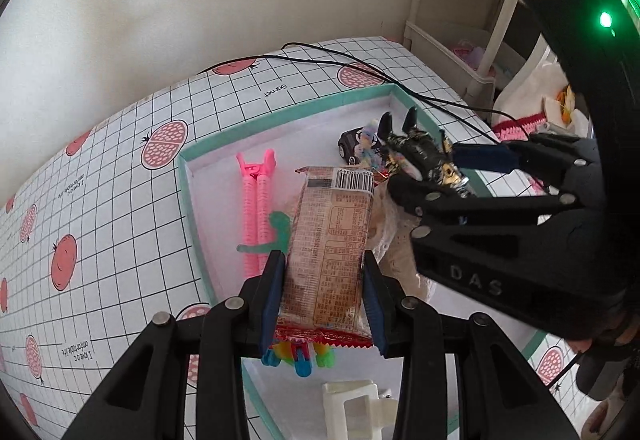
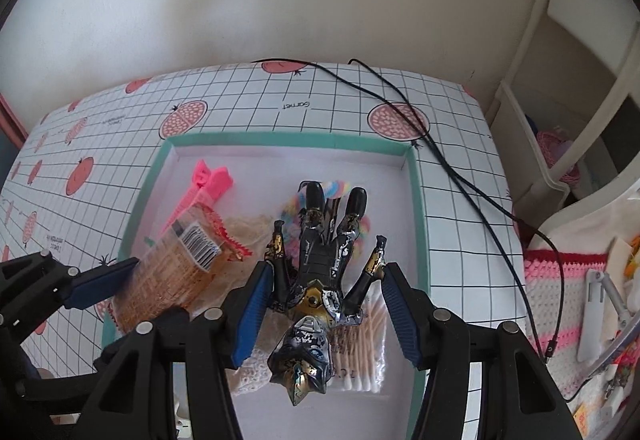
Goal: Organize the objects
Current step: 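Carry the wafer bar with the left tool into the tray while the right tool carries the robot figure there, then open both tools releasing the wafer bar and robot figure in the tray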
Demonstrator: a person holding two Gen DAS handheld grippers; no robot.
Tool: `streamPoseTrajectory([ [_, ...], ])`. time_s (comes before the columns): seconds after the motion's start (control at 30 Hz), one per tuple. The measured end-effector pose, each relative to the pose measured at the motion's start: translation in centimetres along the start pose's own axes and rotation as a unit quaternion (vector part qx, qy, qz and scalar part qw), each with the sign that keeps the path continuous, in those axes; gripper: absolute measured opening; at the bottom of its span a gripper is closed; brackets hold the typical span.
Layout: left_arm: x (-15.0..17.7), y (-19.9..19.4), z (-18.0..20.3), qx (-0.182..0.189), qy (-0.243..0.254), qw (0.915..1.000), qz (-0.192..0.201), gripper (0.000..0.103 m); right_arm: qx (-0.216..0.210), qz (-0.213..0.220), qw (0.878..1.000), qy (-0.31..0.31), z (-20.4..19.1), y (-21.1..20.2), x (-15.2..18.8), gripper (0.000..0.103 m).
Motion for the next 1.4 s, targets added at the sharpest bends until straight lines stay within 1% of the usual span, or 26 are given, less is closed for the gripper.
streamPoseTrajectory([
  [0.1,0.0,0.1,-0.1,0.002,0.001,1.0000,-0.002,0.039,-0.004,0.002,1.000,0.000,-0.1,-0.3,-0.1,0.061],
  [0.13,0.1,0.1,-0.1,0.003,0.001,1.0000,-0.003,0.039,-0.007,0.004,1.000,0.001,-0.1,-0.4,-0.2,0.063],
  [0.17,0.1,0.1,-0.1,0.006,0.000,1.0000,-0.005,0.041,-0.009,0.005,1.000,0.001,-0.2,-0.4,-0.3,0.065],
  [0.27,0.0,-0.1,0.0,0.007,0.001,1.0000,-0.004,0.047,-0.009,0.010,1.000,0.002,-0.3,-0.8,-0.5,0.066],
  [0.47,-0.5,-1.2,-0.1,0.001,0.011,0.9999,0.009,0.047,-0.015,0.029,0.999,0.006,-0.2,-2.3,-1.2,0.066],
  [0.6,-0.8,-2.1,-0.6,-0.002,0.009,0.9998,0.018,0.047,-0.017,0.040,0.999,0.010,0.0,-3.2,-1.6,0.066],
  [0.83,-0.9,-2.9,-1.8,-0.009,-0.002,0.9995,0.031,0.047,-0.016,0.042,0.999,0.017,0.4,-3.3,-1.9,0.066],
  [0.9,-0.9,-3.1,-2.4,-0.017,-0.011,0.9991,0.037,0.047,-0.016,0.042,0.999,0.019,0.6,-3.2,-1.9,0.066],
  [1.03,-1.0,-3.3,-4.1,-0.052,-0.039,0.9967,0.049,0.047,-0.017,0.040,0.999,0.018,0.5,-3.0,-1.9,0.066],
  [1.1,-0.8,-3.4,-5.2,-0.063,-0.057,0.9950,0.052,0.047,-0.019,0.040,0.999,0.018,0.4,-3.0,-1.9,0.066],
  [1.13,-0.8,-3.4,-5.8,-0.067,-0.070,0.9939,0.053,0.049,-0.020,0.040,0.999,0.017,0.4,-2.9,-1.9,0.066],
  [1.17,-0.7,-3.4,-6.3,-0.070,-0.080,0.9929,0.054,0.055,-0.021,0.041,0.999,0.016,0.3,-2.9,-1.9,0.067],
  [1.2,-0.6,-3.5,-6.8,-0.076,-0.089,0.9916,0.055,0.058,-0.021,0.042,0.999,0.015,0.3,-2.8,-2.0,0.068],
  [1.33,-0.1,-3.8,-8.6,-0.092,-0.118,0.9869,0.060,0.060,-0.023,0.044,0.999,0.014,0.1,-2.8,-1.9,0.069],
  [1.4,0.1,-3.8,-9.4,-0.097,-0.134,0.9844,0.061,0.065,-0.024,0.046,0.999,0.014,0.1,-2.8,-1.8,0.069],
])
Point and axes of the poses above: each gripper's, at about its wrist camera, not at the fingertips, and y roughly the way its jaws point, z to its right, x to its underside, the point moved 3 cm from there along y, roughly the way its jaws point, and after that the axes turned 10 degrees about y, right-handed, at the moved point
